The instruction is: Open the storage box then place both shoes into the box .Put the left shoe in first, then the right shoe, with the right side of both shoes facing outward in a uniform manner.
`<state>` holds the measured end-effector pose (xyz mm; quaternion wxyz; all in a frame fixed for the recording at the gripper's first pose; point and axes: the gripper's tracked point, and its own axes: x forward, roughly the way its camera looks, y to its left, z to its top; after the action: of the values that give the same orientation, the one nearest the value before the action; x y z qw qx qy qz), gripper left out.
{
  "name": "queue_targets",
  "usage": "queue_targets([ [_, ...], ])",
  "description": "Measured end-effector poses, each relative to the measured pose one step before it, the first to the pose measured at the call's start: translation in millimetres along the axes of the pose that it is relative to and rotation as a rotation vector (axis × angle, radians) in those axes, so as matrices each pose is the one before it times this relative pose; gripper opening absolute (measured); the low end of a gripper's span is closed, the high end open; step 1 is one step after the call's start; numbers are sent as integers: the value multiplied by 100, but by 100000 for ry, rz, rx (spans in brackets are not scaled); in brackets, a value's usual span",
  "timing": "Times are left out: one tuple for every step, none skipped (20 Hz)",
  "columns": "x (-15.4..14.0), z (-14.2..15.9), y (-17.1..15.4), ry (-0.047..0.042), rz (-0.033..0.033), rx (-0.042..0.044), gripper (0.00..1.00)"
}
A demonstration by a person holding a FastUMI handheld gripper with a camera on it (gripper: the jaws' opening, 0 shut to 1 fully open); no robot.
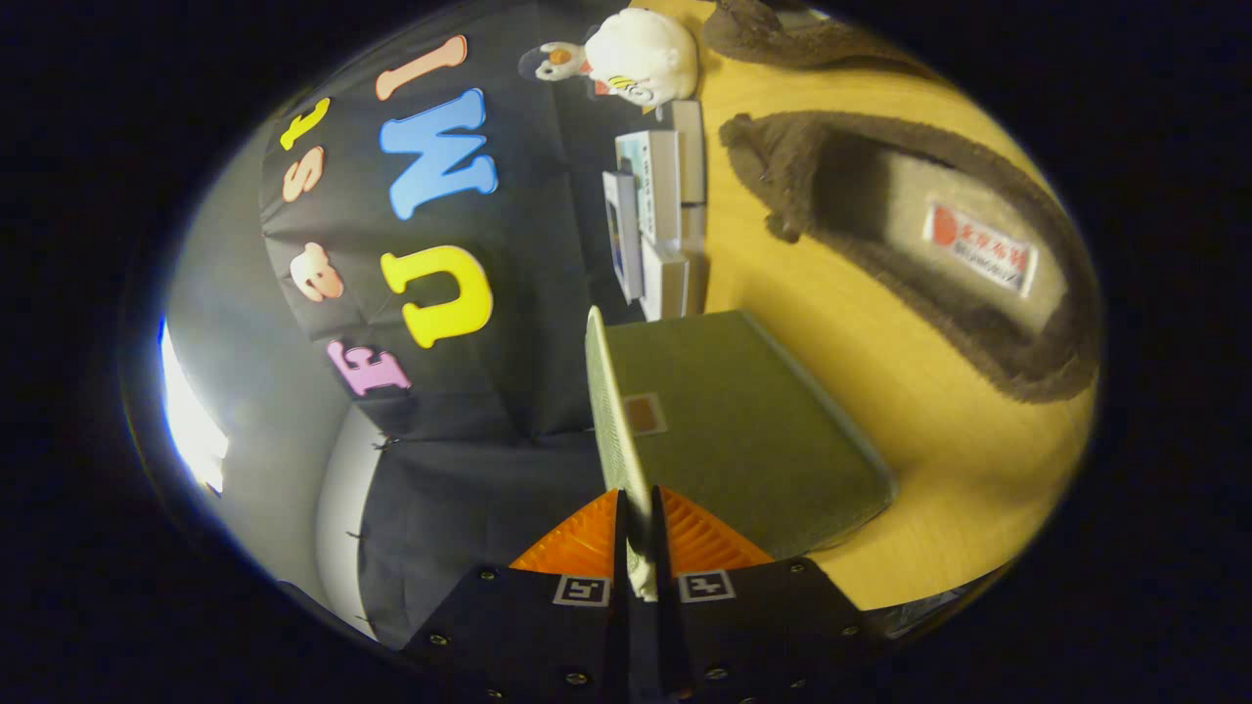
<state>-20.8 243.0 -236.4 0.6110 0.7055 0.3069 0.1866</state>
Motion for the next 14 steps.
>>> queue_targets([
  [-300, -377, 250, 829, 667, 958, 14],
  [1862, -55, -237, -592, -925, -1272, 2],
  [-1875, -217, 506, 940, -168, -2719, 2],
  [-17, -37, 136, -121, -498, -4054, 2],
  [-192, -154, 420, 931, -276, -2956, 2],
  [1, -104, 544, 745, 95, -2246, 2],
  [-26, -5, 708, 311, -520, -2938, 2],
  [29, -203, 685, 1161, -698, -4015, 2],
  [-114, -174, 807, 1196, -471, -4220, 2],
  [34, 59, 838, 618, -816, -3928, 2],
  [41, 153, 866, 828, -334, -3763, 2],
  [143, 318, 876, 395, -117, -3406, 2],
  [144, -83, 1110, 545, -476, -3544, 2],
  [231, 116, 903, 788, -647, -3240, 2],
])
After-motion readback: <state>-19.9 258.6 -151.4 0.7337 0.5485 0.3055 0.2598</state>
